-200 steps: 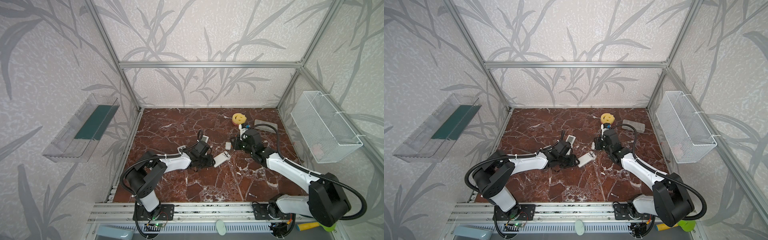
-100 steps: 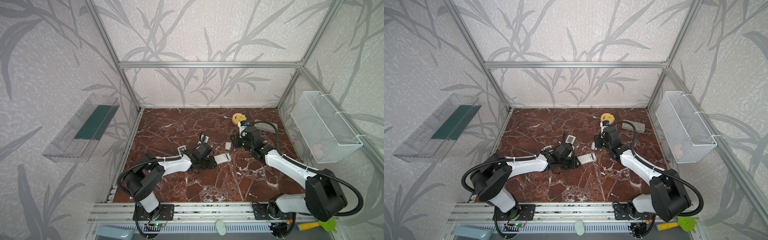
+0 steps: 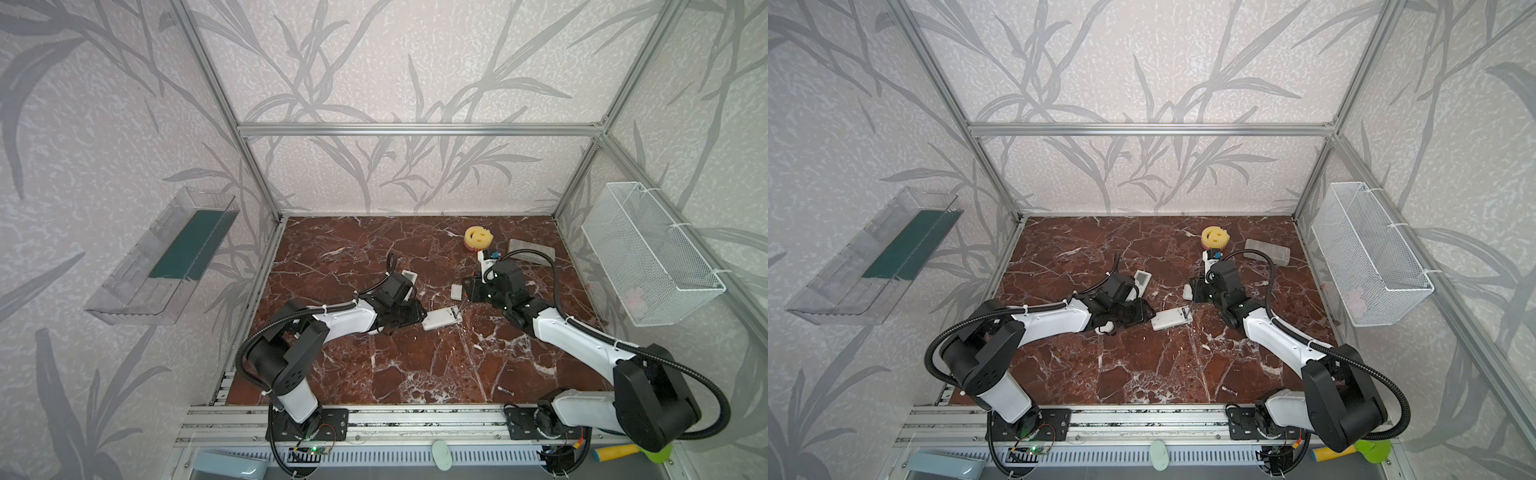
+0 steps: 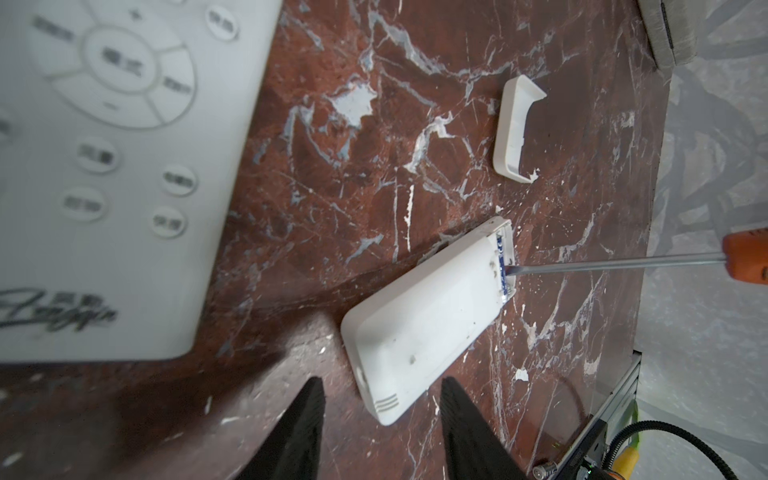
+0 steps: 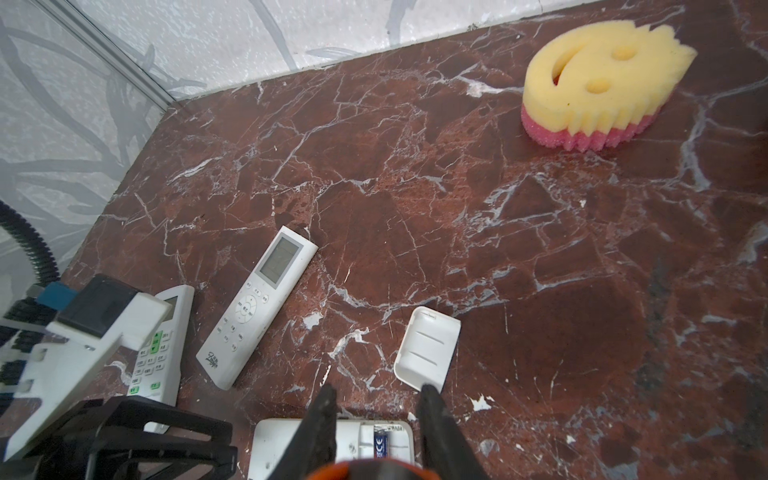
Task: Unload the batteries from the remote control
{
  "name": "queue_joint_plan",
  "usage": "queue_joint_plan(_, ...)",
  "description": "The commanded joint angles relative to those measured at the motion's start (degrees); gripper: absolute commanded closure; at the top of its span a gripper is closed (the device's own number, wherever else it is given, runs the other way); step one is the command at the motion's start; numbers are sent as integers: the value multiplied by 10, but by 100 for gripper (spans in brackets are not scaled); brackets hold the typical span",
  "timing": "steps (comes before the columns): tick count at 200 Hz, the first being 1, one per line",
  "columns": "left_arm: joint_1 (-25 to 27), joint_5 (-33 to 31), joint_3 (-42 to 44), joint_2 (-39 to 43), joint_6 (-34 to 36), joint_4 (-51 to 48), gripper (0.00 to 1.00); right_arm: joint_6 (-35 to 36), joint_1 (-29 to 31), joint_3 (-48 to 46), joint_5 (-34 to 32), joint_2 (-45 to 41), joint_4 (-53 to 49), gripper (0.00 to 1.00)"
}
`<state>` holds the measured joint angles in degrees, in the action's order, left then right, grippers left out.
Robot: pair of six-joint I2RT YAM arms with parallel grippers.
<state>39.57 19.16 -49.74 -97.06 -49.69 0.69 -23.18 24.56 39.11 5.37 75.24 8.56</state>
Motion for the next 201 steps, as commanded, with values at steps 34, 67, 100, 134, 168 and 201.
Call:
queue_joint_plan(34, 0, 20, -17, -52, -15, 46, 54, -76, -15, -51, 61, 21, 112, 100)
queue_joint_plan(67, 2, 10, 6, -53, -23, 39, 56, -117, -17, -78, 67, 20, 148, 100)
queue_joint_plan(100, 3, 4, 23, -65, -30, 38, 57, -176, -25, -117, 73, 20, 199, 100)
queue_joint_plan(134, 5, -3, 35, -71, -36, 42, 58, -226, -38, -155, 81, 28, 254, 100)
queue_joint_plan(168, 7, -8, 48, -71, -42, 43, 59, -266, -46, -185, 81, 35, 302, 100)
queue_joint_plan(201, 10, -10, 61, -61, -45, 41, 60, -267, -48, -199, 75, 36, 326, 100)
